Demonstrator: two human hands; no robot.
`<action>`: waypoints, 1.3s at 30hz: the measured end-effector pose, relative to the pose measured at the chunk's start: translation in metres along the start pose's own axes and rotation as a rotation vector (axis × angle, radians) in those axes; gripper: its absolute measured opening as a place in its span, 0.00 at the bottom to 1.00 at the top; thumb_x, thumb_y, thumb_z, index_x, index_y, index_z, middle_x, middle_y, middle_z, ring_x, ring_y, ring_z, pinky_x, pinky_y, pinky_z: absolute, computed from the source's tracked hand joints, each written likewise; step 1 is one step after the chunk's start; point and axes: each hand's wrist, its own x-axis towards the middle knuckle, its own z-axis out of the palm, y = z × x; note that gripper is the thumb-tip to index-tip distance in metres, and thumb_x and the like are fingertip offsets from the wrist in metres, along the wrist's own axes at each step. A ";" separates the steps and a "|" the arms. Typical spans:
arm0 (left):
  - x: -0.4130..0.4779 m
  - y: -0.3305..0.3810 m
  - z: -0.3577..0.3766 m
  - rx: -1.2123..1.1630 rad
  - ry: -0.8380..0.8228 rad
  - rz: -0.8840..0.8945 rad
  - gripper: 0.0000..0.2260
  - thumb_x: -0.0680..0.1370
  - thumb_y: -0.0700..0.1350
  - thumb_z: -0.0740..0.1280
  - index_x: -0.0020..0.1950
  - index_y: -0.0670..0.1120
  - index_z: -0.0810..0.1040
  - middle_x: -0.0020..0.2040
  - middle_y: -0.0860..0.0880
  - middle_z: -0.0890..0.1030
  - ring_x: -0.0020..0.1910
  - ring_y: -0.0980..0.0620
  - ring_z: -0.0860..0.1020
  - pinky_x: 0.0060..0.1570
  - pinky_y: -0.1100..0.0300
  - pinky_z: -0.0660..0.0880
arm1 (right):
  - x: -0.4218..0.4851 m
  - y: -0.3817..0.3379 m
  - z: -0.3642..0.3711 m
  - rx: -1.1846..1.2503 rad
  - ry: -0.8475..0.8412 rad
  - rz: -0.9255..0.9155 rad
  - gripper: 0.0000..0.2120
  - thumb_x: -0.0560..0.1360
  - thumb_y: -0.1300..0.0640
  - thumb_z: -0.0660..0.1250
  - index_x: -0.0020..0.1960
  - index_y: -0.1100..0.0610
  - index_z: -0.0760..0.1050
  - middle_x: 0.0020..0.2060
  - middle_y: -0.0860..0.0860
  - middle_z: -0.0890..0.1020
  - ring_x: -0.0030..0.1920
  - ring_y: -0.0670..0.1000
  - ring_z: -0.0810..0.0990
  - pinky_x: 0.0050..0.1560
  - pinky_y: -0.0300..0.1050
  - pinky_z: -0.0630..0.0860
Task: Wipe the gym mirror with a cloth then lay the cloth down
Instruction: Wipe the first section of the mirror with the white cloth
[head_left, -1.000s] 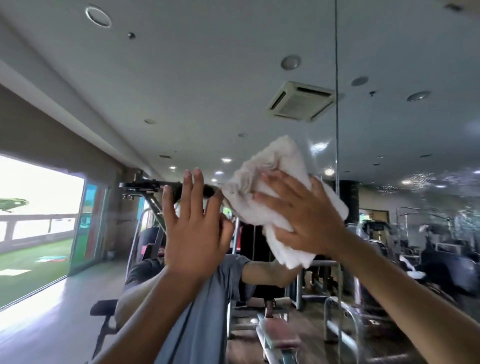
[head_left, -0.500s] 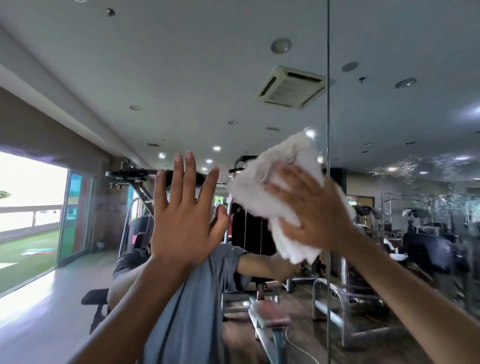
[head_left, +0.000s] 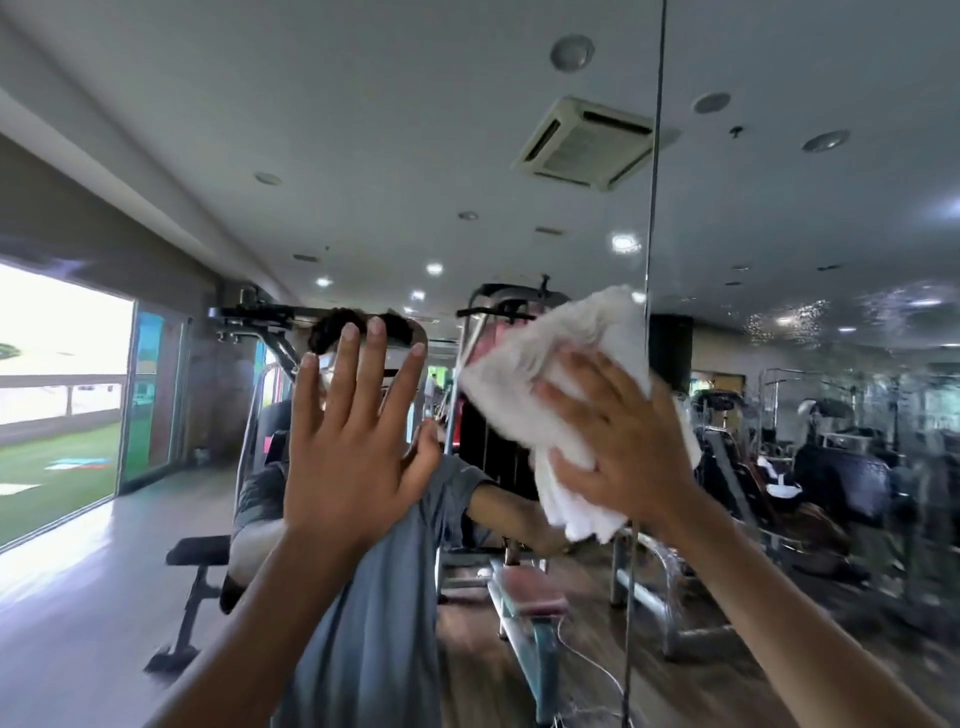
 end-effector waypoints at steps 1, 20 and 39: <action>-0.002 0.001 0.000 0.002 0.006 -0.006 0.28 0.82 0.55 0.52 0.81 0.44 0.61 0.81 0.38 0.56 0.80 0.39 0.54 0.76 0.36 0.52 | 0.004 0.010 -0.001 0.011 0.014 0.148 0.34 0.75 0.39 0.60 0.78 0.46 0.57 0.78 0.51 0.61 0.77 0.55 0.60 0.64 0.65 0.68; -0.013 -0.004 -0.002 -0.004 -0.008 0.014 0.27 0.82 0.55 0.55 0.78 0.44 0.67 0.80 0.39 0.59 0.80 0.39 0.57 0.76 0.37 0.55 | 0.050 -0.065 -0.002 0.154 0.132 0.702 0.32 0.79 0.38 0.53 0.80 0.48 0.55 0.80 0.51 0.54 0.79 0.53 0.50 0.70 0.73 0.53; -0.014 -0.001 -0.005 -0.023 0.007 -0.013 0.27 0.81 0.54 0.57 0.77 0.44 0.68 0.80 0.40 0.60 0.80 0.40 0.58 0.77 0.40 0.54 | -0.002 -0.072 0.002 0.107 0.028 0.138 0.33 0.77 0.37 0.57 0.79 0.46 0.56 0.80 0.53 0.55 0.80 0.55 0.53 0.69 0.70 0.59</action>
